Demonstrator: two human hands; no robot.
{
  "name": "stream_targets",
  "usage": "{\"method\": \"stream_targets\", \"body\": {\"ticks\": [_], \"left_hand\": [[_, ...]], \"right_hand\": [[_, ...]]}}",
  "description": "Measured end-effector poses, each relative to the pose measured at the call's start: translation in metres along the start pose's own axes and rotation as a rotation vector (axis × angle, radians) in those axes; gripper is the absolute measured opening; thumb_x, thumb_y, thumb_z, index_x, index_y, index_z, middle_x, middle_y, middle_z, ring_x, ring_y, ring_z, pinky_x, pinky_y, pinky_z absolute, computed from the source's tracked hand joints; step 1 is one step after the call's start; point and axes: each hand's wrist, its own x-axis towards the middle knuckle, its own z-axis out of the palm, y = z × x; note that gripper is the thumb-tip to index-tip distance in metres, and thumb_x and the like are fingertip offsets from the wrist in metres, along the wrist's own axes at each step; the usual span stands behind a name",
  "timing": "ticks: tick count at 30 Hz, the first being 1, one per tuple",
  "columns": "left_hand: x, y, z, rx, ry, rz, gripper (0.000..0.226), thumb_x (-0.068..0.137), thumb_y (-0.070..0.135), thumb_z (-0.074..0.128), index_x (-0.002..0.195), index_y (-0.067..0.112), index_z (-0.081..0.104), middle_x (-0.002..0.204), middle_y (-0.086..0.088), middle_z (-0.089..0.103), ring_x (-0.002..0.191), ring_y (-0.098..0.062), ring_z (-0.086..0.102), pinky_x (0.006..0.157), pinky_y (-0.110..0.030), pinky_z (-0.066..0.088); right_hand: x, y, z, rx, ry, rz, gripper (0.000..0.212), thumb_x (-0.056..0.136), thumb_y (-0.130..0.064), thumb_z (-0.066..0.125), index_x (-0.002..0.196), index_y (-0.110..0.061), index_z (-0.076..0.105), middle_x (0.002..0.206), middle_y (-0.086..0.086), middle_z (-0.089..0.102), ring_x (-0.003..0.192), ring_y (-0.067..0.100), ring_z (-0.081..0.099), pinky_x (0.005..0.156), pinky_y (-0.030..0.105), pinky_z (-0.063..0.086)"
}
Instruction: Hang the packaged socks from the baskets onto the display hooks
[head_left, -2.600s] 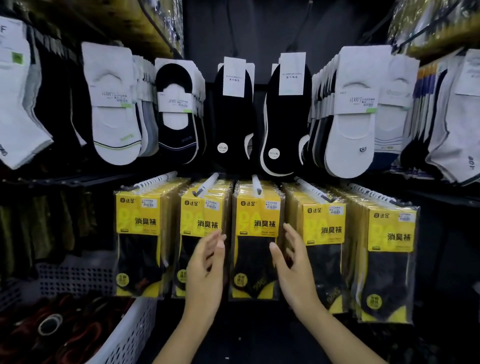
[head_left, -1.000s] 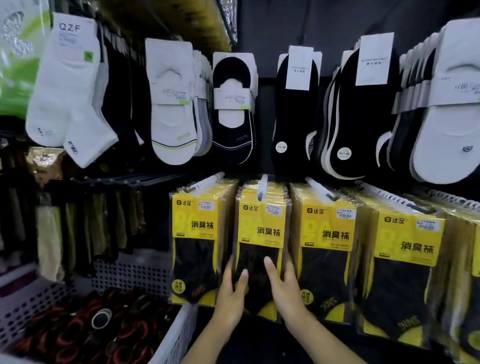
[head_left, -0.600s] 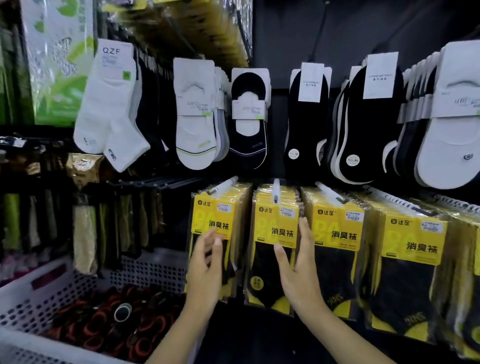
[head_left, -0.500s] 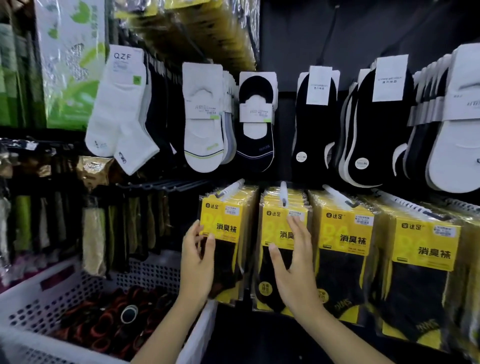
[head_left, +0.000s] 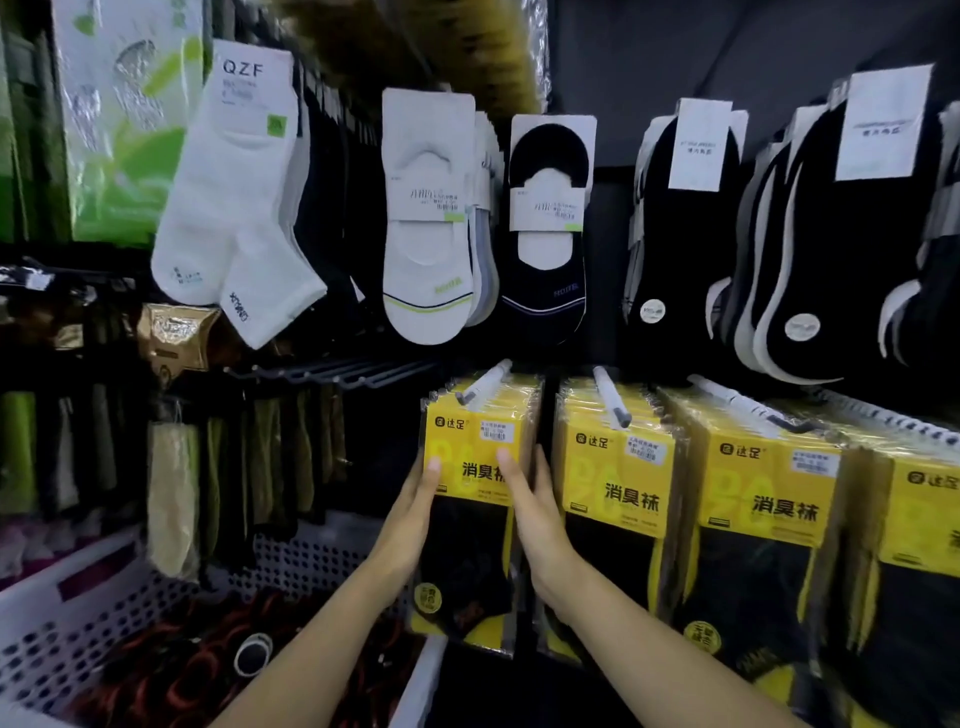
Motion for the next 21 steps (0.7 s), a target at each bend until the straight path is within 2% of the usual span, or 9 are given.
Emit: {"method": "stream_targets", "body": {"ticks": [4, 8, 11, 14, 16, 19, 21], "left_hand": [[0.001, -0.009, 0.006, -0.011, -0.007, 0.009, 0.065, 0.08, 0.072, 0.033, 0.138, 0.043, 0.039, 0.132, 0.023, 0.052, 0.128, -0.001, 0.044, 0.103, -0.024, 0.037], [-0.001, -0.014, 0.005, -0.081, 0.032, 0.049, 0.075, 0.081, 0.075, 0.041, 0.143, 0.034, 0.036, 0.143, 0.01, 0.048, 0.132, -0.011, 0.044, 0.113, -0.044, 0.032], [-0.009, -0.018, 0.005, -0.094, 0.031, 0.035, 0.074, 0.078, 0.069, 0.052, 0.142, 0.035, 0.038, 0.14, 0.011, 0.051, 0.13, -0.01, 0.046, 0.113, -0.044, 0.033], [-0.021, -0.026, 0.005, -0.025, 0.056, 0.028, 0.065, 0.077, 0.061, 0.055, 0.137, 0.04, 0.043, 0.135, 0.018, 0.054, 0.127, -0.005, 0.048, 0.112, -0.04, 0.034], [-0.025, -0.025, 0.007, -0.007, 0.084, 0.011, 0.059, 0.078, 0.057, 0.054, 0.134, 0.04, 0.046, 0.132, 0.018, 0.055, 0.125, -0.004, 0.048, 0.11, -0.036, 0.036], [-0.041, -0.023, 0.007, -0.021, 0.094, -0.02, 0.048, 0.08, 0.051, 0.054, 0.127, 0.042, 0.048, 0.124, 0.024, 0.056, 0.122, -0.003, 0.05, 0.099, -0.022, 0.041], [-0.061, -0.028, 0.003, -0.028, 0.172, -0.055, 0.053, 0.085, 0.045, 0.056, 0.135, 0.036, 0.043, 0.129, 0.027, 0.051, 0.128, -0.004, 0.045, 0.095, -0.016, 0.04]], "right_hand": [[0.005, 0.007, -0.001, 0.014, -0.023, -0.064, 0.089, 0.072, -0.067, 0.054, 0.149, -0.039, 0.021, 0.15, -0.014, 0.037, 0.138, 0.008, 0.033, 0.113, 0.031, 0.026], [0.003, 0.011, -0.006, 0.045, -0.055, -0.046, 0.083, 0.073, -0.066, 0.053, 0.148, -0.042, 0.024, 0.143, -0.016, 0.044, 0.131, 0.007, 0.04, 0.1, 0.025, 0.032], [-0.004, 0.022, -0.004, 0.036, -0.014, 0.014, 0.084, 0.076, -0.064, 0.053, 0.149, -0.039, 0.02, 0.145, -0.013, 0.041, 0.135, 0.011, 0.037, 0.105, 0.03, 0.031], [-0.015, 0.031, 0.002, -0.049, 0.014, 0.003, 0.071, 0.085, -0.057, 0.05, 0.148, -0.036, 0.026, 0.144, -0.01, 0.045, 0.133, 0.011, 0.04, 0.106, 0.028, 0.035], [-0.02, 0.031, 0.006, -0.059, 0.049, 0.023, 0.063, 0.091, -0.05, 0.049, 0.148, -0.032, 0.028, 0.144, -0.006, 0.046, 0.134, 0.014, 0.041, 0.11, 0.032, 0.035], [-0.038, 0.025, 0.008, -0.099, 0.075, 0.069, 0.062, 0.095, -0.044, 0.047, 0.15, -0.027, 0.024, 0.151, -0.001, 0.037, 0.139, 0.019, 0.034, 0.115, 0.036, 0.029], [-0.063, 0.011, 0.007, -0.108, 0.09, 0.109, 0.066, 0.095, -0.045, 0.046, 0.152, -0.028, 0.016, 0.155, -0.003, 0.028, 0.142, 0.016, 0.028, 0.111, 0.031, 0.026]]}}
